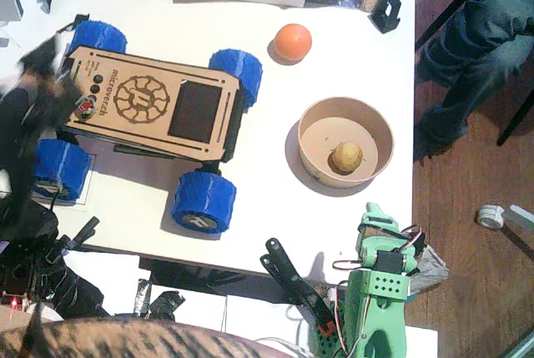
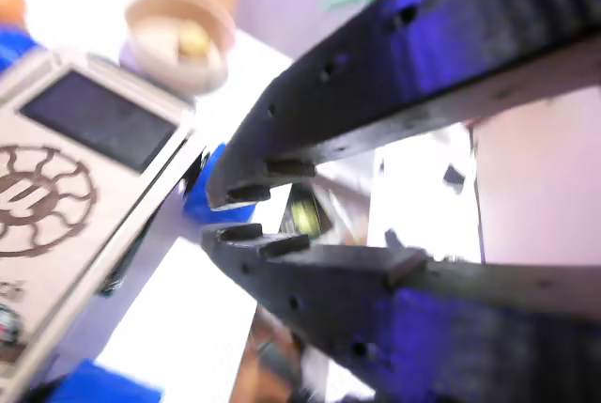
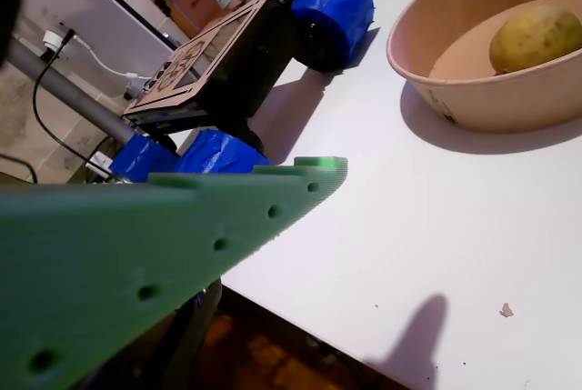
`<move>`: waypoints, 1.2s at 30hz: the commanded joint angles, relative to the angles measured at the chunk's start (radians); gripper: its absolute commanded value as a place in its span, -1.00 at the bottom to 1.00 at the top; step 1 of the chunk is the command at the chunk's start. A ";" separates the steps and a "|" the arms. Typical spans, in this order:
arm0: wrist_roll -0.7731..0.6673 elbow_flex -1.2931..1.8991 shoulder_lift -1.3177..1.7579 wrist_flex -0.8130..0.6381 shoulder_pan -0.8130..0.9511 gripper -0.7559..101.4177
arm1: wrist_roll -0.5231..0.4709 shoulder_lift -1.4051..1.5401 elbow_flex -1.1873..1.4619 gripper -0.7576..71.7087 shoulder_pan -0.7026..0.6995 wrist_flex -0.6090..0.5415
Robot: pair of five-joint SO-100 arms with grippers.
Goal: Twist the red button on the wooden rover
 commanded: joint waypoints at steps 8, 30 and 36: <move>-0.232 0.552 0.738 -0.216 -0.308 -0.98 | 0.000 -0.005 -0.006 -0.42 0.005 -0.005; -0.459 0.655 1.172 -0.249 -0.750 -0.98 | 0.000 -0.005 -0.006 -0.42 0.005 -0.005; -0.471 0.655 1.172 -0.202 -0.765 -0.98 | 0.000 -0.005 -0.006 -0.42 0.005 -0.005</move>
